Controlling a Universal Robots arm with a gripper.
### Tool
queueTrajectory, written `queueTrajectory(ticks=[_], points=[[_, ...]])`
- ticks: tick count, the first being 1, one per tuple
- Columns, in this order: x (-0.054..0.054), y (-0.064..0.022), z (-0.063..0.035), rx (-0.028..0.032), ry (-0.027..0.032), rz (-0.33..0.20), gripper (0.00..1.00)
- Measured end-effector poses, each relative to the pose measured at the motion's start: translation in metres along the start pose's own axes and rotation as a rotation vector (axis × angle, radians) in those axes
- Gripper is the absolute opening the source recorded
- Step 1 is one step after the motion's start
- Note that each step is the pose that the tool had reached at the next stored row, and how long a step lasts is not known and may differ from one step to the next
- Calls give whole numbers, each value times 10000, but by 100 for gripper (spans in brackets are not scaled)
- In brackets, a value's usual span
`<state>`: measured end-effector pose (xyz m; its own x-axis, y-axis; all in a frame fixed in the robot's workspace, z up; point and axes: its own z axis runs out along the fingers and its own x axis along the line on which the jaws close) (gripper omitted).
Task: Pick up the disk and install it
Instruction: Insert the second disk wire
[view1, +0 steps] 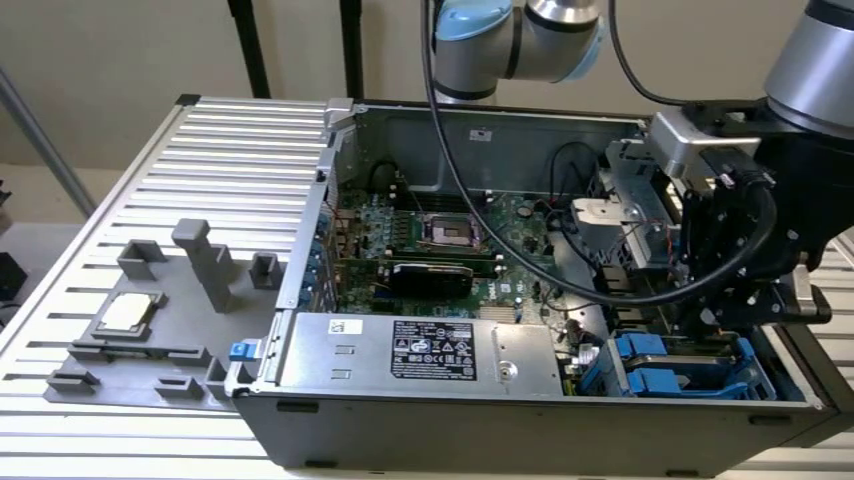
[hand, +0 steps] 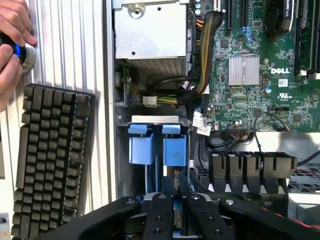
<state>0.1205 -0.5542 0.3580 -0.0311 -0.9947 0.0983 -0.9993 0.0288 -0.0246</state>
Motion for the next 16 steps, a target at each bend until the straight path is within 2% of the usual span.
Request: queueTrajectory(ticks=[1, 3, 7, 12, 16], points=[[4, 4, 5, 33, -96, -10, 16], [19, 14, 20, 95, -243, -34, 16], [55, 29, 58, 180, -452, -87, 16], [79, 29, 106, 292, -622, -160, 16], [91, 30, 140, 350, -736, -196, 16]])
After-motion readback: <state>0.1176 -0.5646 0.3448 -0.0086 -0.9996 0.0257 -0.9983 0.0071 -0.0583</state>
